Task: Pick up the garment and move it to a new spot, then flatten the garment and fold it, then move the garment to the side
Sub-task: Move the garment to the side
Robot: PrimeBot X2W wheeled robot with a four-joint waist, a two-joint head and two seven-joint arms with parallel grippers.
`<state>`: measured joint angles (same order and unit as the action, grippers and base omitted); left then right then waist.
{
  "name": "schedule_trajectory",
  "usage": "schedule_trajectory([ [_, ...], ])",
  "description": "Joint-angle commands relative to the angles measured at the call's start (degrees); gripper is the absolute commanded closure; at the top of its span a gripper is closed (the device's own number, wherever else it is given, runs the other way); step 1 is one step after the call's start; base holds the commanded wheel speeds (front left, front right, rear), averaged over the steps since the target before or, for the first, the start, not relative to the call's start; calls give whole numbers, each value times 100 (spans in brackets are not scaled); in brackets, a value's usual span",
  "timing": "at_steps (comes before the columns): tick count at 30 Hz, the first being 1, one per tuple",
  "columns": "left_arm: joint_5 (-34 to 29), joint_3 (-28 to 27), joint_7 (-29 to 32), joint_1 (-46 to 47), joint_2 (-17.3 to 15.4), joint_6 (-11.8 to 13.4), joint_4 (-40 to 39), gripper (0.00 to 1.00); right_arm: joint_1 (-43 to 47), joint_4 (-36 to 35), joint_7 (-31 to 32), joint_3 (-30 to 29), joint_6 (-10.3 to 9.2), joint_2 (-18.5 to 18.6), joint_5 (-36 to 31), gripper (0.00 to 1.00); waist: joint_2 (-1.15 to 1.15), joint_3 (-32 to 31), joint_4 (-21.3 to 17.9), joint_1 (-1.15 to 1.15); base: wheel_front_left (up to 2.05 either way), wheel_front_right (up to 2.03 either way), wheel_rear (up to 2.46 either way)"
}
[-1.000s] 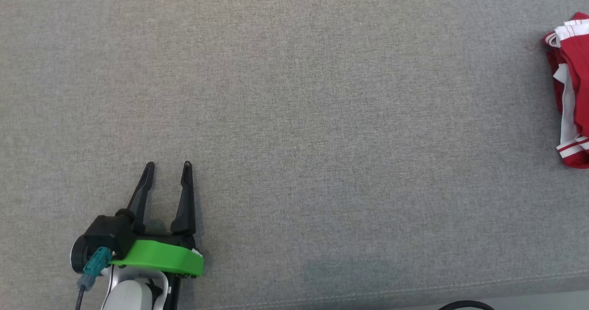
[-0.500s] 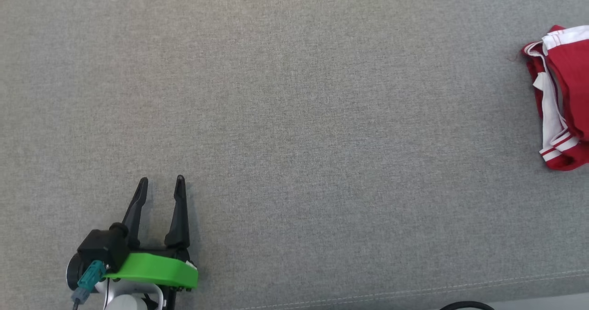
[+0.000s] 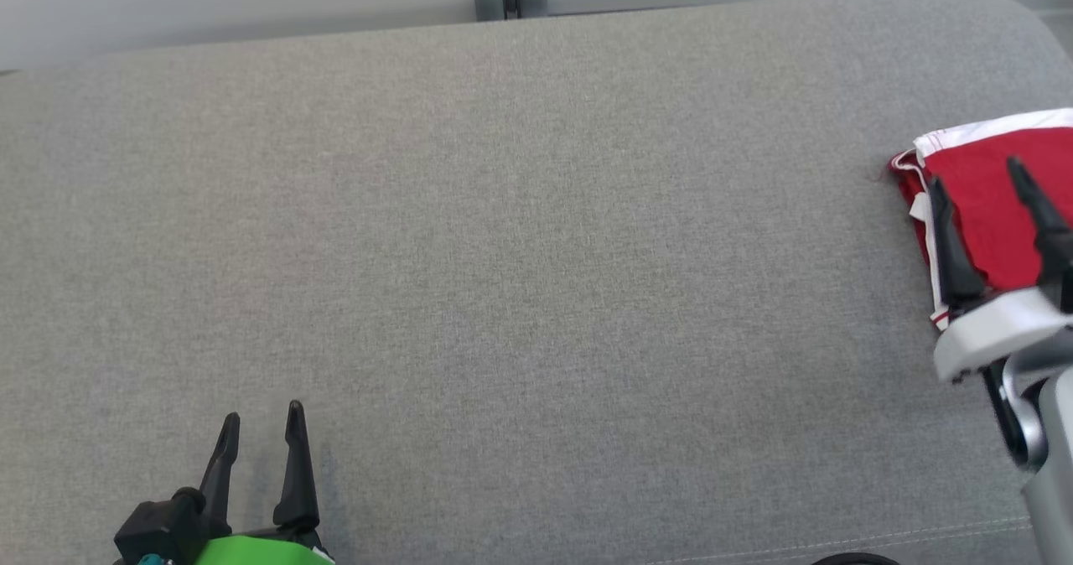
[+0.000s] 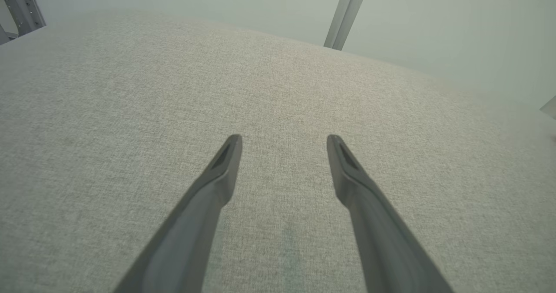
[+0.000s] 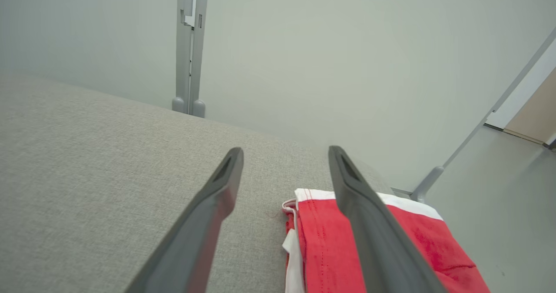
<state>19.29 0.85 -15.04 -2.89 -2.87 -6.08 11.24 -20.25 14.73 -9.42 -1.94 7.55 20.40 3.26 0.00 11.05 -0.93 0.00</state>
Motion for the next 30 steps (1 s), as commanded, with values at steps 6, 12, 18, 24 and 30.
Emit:
schedule_trajectory([
  [6,-305,-51,-14,-292,-12,30,-20,0,1191,-11,-437,165,-13,-491,345,0,0,-767,204,0,0,0,0],
  [12,-660,-100,-14,-395,-12,-60,21,0,1908,181,-578,-13,-13,-1061,58,0,0,-961,330,0,0,0,0],
  [18,-752,-197,-14,-465,-12,-124,82,0,2421,-206,-575,-227,-13,-1497,-293,0,0,-1116,350,0,0,0,0],
  [24,-751,-244,-14,-418,-12,-144,102,0,2632,-552,-576,-264,-13,-1642,-518,0,0,-1168,365,0,0,0,0],
  [30,-674,-168,-14,-350,-48,-149,96,0,2733,-689,-575,-241,-13,-1704,-672,0,0,-1205,343,0,0,0,0],
])
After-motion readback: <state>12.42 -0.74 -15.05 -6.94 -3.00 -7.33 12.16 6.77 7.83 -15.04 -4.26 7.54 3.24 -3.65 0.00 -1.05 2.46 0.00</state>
